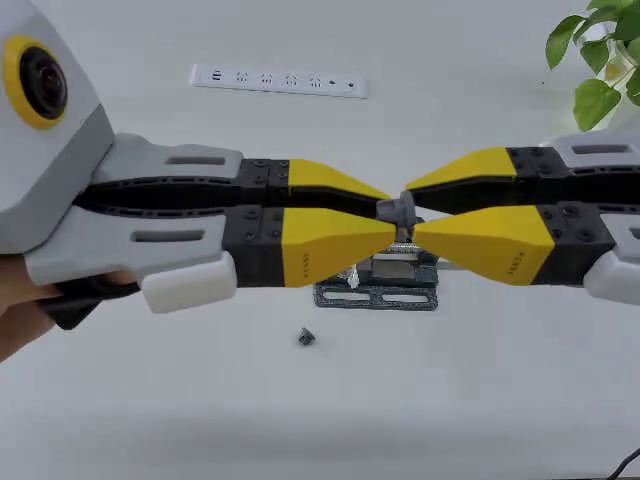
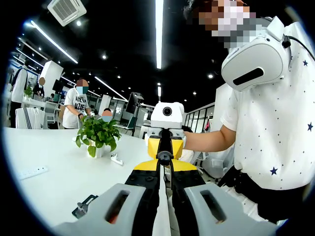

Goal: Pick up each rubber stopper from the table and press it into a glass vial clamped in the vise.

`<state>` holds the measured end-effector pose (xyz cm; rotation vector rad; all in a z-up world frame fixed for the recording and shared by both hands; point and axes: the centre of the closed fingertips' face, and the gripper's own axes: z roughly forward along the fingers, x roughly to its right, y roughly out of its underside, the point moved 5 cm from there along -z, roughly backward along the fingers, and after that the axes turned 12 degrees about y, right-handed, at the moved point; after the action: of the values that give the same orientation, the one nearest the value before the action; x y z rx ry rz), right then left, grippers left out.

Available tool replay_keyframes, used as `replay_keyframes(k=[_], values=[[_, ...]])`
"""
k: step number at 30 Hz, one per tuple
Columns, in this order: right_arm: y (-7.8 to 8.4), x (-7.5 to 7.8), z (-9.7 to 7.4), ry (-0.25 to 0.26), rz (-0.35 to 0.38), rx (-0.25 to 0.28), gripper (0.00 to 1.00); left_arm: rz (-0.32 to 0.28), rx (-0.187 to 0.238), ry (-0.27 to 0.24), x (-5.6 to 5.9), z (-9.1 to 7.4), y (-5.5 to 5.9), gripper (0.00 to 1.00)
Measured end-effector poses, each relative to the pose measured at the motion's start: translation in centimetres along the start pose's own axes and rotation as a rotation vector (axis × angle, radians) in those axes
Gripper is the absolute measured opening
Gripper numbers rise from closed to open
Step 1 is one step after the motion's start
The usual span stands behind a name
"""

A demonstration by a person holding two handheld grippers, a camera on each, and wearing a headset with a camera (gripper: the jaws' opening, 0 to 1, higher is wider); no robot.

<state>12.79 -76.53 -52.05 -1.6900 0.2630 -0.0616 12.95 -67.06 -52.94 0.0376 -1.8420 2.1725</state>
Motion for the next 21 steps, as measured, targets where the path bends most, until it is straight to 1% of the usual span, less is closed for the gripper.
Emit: replay_keyframes(k=[6,9,17,21], values=[[0.4,0.2,0.1,0.010,0.012,-0.020,0.06,0.008,-0.011,-0.011,-0.1,0.0,0.4,0.04],[0.7,0.3,0.1,0.010,0.020,-0.025,0.05,0.003,-0.011,-0.016,-0.1,-0.2,0.5,0.04],[1.2,0.7,0.5,0.013,0.035,-0.049,0.06,0.007,-0.027,-0.042,-0.6,-0.8,1.2,0.04],[1.2,1.2,0.3,0.025,0.045,-0.053,0.06,0.008,-0.030,-0.060,-0.8,-1.3,1.5,0.05]])
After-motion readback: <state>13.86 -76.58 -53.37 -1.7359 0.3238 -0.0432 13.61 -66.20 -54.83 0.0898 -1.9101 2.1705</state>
